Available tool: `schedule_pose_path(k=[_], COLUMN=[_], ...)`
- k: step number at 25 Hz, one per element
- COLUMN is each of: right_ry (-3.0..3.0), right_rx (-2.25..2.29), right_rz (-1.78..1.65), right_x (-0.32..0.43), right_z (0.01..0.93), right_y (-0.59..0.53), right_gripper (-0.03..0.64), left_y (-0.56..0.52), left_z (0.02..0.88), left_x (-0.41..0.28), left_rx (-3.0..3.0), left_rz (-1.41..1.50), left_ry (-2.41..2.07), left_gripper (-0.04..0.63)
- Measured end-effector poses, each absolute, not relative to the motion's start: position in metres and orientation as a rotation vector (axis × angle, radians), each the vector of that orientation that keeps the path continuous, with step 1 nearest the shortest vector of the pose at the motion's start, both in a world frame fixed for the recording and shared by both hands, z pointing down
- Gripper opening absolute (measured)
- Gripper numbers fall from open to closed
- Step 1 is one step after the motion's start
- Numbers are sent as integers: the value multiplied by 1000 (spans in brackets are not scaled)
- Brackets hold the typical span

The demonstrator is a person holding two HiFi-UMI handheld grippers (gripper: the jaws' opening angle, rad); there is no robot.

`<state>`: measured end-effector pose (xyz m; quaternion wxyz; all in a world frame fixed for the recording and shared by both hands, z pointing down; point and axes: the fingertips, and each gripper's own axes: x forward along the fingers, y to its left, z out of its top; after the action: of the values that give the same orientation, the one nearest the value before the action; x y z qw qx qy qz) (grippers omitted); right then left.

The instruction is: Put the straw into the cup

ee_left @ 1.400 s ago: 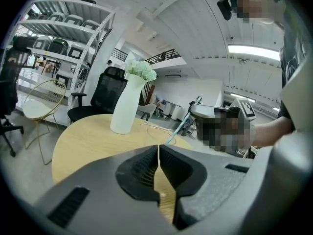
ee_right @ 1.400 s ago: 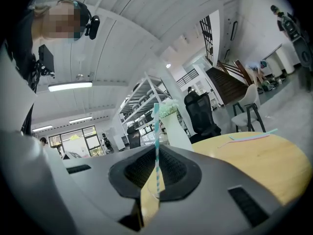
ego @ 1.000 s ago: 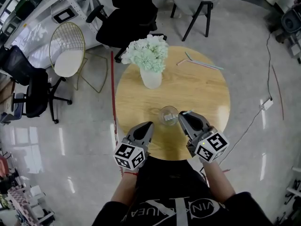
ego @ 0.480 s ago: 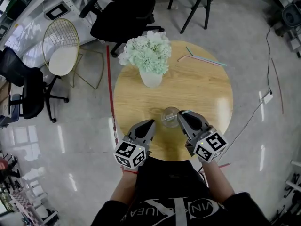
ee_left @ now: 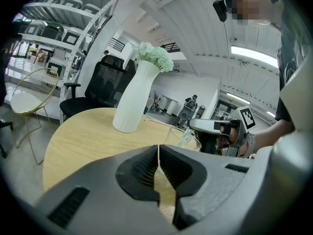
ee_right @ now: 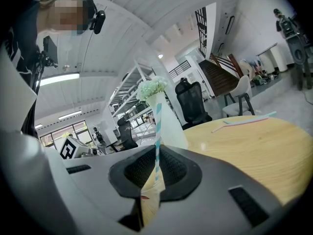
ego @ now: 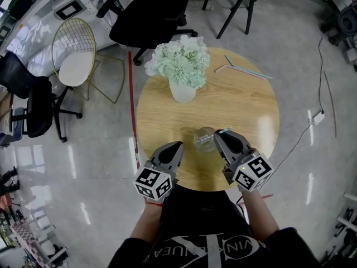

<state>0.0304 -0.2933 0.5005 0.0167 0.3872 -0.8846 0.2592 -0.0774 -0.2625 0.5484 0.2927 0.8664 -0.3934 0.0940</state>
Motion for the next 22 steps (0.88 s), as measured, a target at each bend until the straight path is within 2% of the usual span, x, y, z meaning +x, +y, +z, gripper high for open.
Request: schedule_pose_path(k=[12,15,22], right_ry=[-2748,-2735,-2720], right_rx=[1152,1132,1125], right_rz=[693,679,747], right_x=[31,30,32], right_z=[499,502,510], right_y=[-291,-290,-289], right_gripper=[27,84,127], left_y=[-257,-254,-248], left_z=[549,549,548], left_x=[-83,-84,-86], left_rx=[2293,2292,2288], left_rz=[239,238,232], left_ry=[-1076,-1079,-1093], left_gripper=[17,17,17])
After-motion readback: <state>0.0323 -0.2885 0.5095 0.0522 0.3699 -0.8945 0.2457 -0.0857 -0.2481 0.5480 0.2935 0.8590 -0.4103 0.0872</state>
